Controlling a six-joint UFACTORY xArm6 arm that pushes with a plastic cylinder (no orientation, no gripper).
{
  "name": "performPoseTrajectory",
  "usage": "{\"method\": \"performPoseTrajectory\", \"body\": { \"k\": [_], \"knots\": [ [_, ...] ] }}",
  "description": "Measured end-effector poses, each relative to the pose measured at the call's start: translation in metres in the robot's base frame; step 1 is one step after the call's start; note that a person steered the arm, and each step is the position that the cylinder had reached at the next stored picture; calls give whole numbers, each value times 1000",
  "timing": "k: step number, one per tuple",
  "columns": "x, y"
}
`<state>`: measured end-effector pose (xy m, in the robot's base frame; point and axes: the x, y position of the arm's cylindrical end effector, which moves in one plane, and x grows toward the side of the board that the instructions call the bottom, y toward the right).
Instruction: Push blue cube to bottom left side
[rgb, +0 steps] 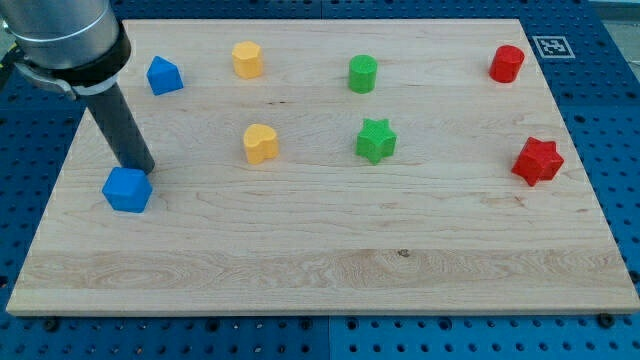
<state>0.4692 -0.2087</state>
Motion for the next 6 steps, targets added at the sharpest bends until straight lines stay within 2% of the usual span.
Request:
{"method": "performPoseTrajectory", "body": {
  "k": [2, 5, 6],
  "knots": [
    [1, -3],
    [37, -24],
    [33, -23]
  ]
}}
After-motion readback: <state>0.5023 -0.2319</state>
